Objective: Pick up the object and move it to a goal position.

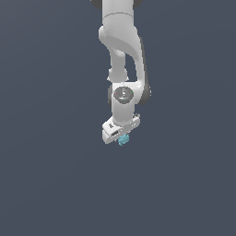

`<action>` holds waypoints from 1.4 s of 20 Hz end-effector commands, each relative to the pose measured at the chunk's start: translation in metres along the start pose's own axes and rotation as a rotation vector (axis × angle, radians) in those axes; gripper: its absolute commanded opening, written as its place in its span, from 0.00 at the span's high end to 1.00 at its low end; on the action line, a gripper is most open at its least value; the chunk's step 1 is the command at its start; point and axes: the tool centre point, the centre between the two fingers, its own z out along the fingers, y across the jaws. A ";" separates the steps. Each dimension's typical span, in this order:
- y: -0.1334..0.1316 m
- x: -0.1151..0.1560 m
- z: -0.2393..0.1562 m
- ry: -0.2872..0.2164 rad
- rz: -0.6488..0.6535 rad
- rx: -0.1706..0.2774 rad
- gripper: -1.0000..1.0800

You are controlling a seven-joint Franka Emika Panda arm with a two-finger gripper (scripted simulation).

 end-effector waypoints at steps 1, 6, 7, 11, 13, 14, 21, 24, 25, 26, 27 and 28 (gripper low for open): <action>0.003 -0.001 -0.012 0.001 0.000 -0.001 1.00; 0.012 -0.005 -0.047 0.001 0.000 -0.001 1.00; 0.015 -0.006 -0.056 0.001 0.000 -0.001 1.00; 0.025 -0.011 -0.096 0.001 -0.001 0.000 1.00; 0.031 -0.014 -0.119 0.001 -0.001 0.000 1.00; 0.034 -0.015 -0.131 0.001 -0.001 0.000 1.00; 0.055 -0.023 -0.210 0.002 -0.001 0.001 1.00; 0.063 -0.027 -0.242 0.002 -0.001 0.001 1.00; 0.066 -0.028 -0.253 0.002 -0.001 0.001 1.00; 0.069 -0.029 -0.263 0.002 -0.001 0.001 1.00; 0.072 -0.030 -0.274 0.002 -0.001 0.001 1.00; 0.075 -0.031 -0.284 0.002 -0.001 0.001 1.00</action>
